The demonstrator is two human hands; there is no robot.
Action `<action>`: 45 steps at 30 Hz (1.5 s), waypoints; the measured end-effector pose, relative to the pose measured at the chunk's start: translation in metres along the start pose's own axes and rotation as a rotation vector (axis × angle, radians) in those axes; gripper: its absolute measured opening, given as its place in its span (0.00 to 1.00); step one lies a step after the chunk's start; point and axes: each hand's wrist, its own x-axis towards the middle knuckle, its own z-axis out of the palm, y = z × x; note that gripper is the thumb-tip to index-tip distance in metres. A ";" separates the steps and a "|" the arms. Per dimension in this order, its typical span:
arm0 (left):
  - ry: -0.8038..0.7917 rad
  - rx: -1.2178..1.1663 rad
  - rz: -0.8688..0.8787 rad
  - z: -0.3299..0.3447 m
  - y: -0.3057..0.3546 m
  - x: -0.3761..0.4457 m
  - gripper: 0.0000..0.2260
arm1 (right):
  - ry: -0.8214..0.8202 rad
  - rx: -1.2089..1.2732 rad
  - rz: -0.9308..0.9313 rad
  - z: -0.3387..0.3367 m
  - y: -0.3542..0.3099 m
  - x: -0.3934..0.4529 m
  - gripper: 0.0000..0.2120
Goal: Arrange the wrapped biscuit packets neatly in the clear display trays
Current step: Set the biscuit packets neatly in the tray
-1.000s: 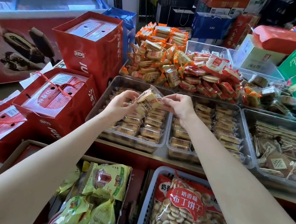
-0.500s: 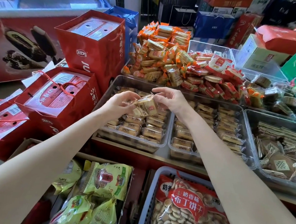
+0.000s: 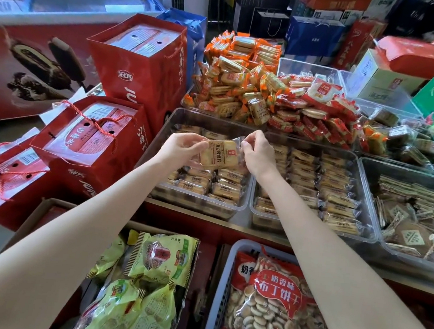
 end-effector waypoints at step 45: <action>-0.780 1.386 0.199 0.031 -0.177 -0.124 0.21 | -0.833 -0.703 0.090 0.138 0.172 -0.184 0.19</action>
